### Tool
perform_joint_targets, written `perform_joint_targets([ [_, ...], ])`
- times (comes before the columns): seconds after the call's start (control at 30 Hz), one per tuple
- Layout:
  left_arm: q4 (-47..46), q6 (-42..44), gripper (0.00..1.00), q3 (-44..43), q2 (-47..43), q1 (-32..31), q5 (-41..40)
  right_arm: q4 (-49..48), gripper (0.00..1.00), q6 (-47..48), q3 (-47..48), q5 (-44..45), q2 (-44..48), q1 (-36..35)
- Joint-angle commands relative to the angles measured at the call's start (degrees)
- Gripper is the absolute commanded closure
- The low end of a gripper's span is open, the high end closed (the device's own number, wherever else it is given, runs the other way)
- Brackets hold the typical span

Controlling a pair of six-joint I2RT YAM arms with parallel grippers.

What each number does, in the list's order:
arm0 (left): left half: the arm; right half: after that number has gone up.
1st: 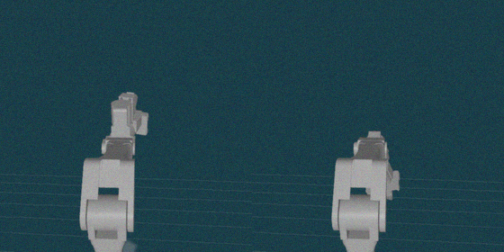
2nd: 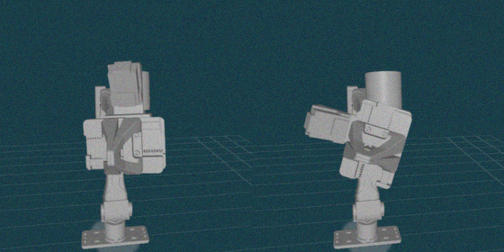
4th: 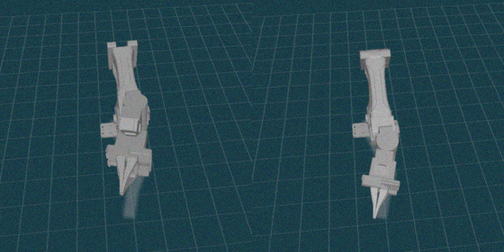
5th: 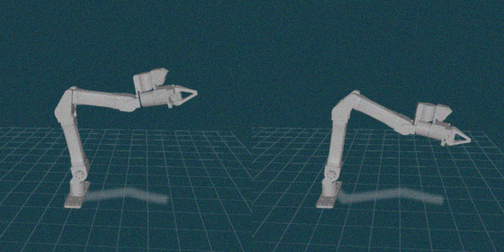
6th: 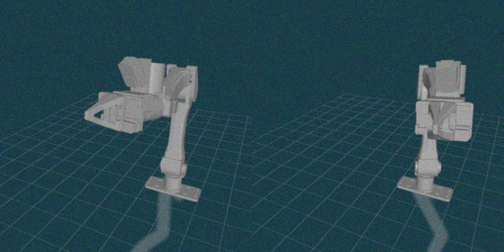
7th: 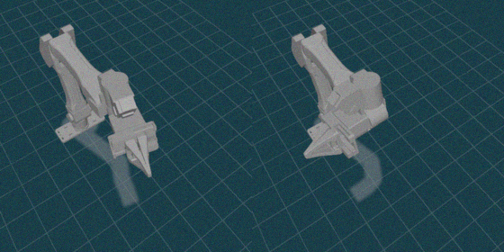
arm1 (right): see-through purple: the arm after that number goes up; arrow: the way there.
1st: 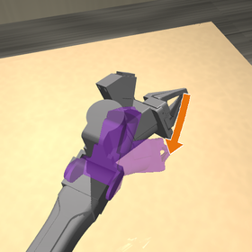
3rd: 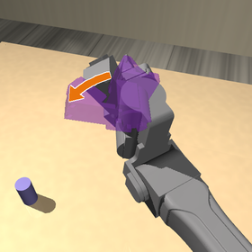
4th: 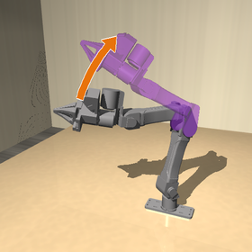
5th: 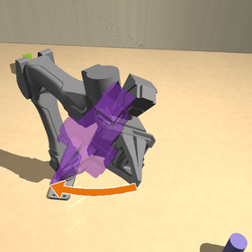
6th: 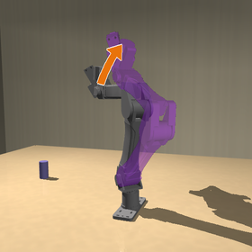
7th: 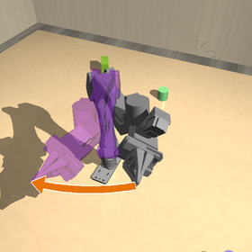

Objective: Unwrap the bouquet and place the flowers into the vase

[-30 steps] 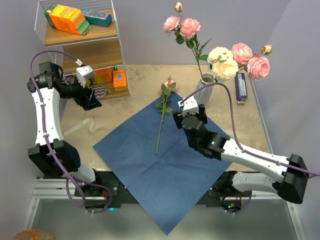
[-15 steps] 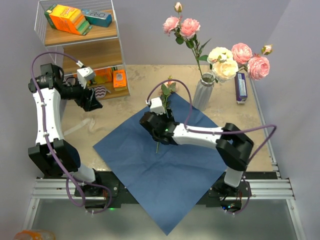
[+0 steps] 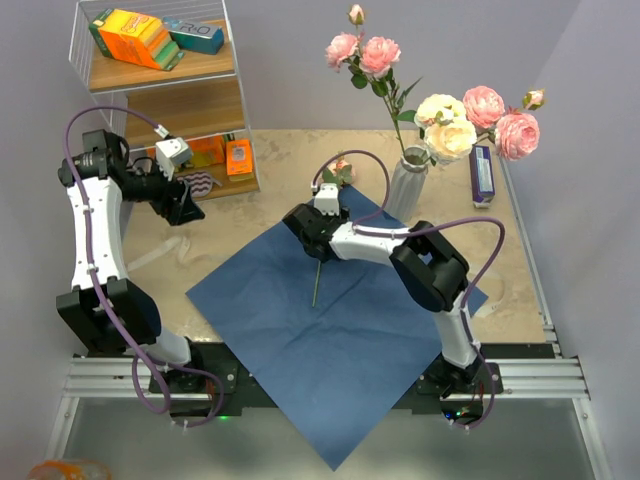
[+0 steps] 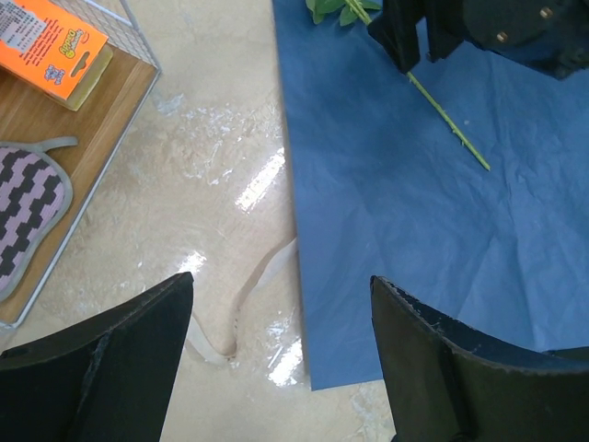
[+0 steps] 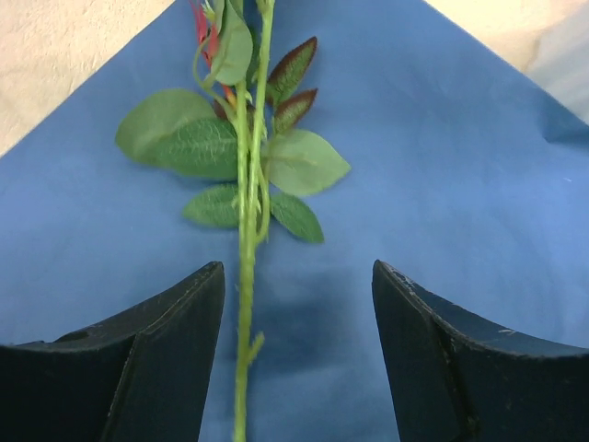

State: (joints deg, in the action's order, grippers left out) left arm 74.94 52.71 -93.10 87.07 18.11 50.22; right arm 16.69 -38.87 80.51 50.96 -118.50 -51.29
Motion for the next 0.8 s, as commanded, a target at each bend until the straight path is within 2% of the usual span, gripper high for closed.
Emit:
perform_joint_targets([
  [0.0,0.39,1.61,0.18,0.38,-1.81,0.61,0.50,-0.25,0.32,-1.83,5.35,-5.33,-1.81,1.27],
  [0.23,0.30,1.70,0.18,0.20,-1.81,0.70,0.15,-0.69,0.34,-0.33,7.82,-9.82,-5.51,4.00],
  [0.37,0.39,1.78,0.18,0.29,-1.81,0.70,-0.03,-0.87,0.38,0.29,8.87,-11.41,-7.27,5.14],
  [0.53,0.39,1.87,0.18,0.81,-1.81,0.70,-0.12,-1.04,0.51,2.04,10.63,-12.81,-8.68,6.46],
  [0.73,0.39,1.96,0.18,1.25,-2.08,0.70,-0.38,-0.35,0.60,3.54,13.44,-14.22,-10.87,7.52],
  [0.77,0.39,1.96,0.18,1.17,-2.25,0.70,-0.47,-0.34,0.66,3.54,13.62,-14.48,-10.96,7.69],
])
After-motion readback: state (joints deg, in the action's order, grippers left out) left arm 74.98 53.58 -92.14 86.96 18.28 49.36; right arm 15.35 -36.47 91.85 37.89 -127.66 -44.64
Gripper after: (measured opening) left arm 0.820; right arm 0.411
